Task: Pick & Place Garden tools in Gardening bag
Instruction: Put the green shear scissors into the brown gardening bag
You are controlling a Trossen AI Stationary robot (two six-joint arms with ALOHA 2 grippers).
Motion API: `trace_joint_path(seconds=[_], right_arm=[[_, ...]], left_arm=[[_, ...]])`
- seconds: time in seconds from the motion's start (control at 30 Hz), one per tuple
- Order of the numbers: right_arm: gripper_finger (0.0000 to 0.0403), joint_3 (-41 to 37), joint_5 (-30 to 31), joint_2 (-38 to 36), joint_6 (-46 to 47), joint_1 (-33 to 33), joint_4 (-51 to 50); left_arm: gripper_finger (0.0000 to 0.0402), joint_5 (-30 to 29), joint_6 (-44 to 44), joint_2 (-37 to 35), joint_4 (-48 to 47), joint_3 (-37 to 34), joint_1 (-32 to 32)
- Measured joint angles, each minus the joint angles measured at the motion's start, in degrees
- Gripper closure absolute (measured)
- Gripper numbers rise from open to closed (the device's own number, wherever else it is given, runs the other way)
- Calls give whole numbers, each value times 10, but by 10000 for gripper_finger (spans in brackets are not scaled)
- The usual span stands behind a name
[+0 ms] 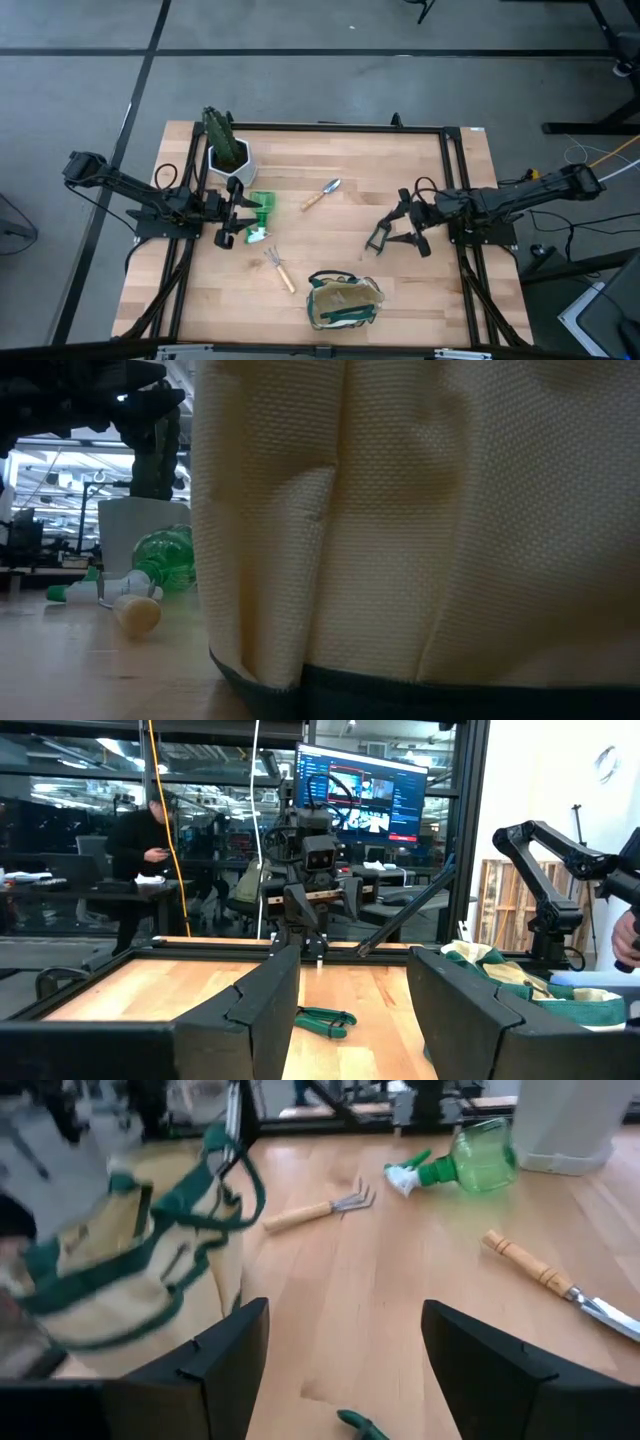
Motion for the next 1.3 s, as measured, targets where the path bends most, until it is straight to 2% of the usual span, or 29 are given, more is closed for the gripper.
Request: trace_joint_path(seconds=[0.17,0.3,0.83,1.3], right_arm=[[138,0,-1,27,-97,0,-1],[138,0,-1,53,-136,0,0],[138,0,-6,130,-144,0,-20],[138,0,-12,142,-159,0,-102]], left_arm=[[219,0,0,0,0,0,0],[219,0,0,0,0,0,0],[219,0,0,0,0,0,0],[219,0,0,0,0,0,0]])
